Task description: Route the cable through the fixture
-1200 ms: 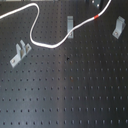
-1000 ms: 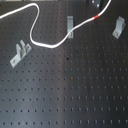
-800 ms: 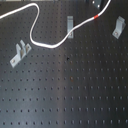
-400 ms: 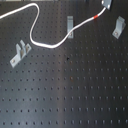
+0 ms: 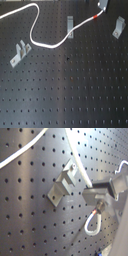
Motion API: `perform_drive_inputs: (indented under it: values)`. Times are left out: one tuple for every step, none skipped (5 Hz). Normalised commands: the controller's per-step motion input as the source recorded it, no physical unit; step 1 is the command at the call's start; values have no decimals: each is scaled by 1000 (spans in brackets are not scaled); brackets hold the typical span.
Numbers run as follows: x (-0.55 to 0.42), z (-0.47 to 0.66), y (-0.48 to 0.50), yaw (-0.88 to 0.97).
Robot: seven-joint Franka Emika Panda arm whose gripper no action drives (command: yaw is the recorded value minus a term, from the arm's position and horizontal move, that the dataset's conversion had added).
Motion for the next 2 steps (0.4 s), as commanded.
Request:
perform_drive_inputs:
  values:
    - [-62, 1, -55, 0]
    - [-718, 30, -251, 129]
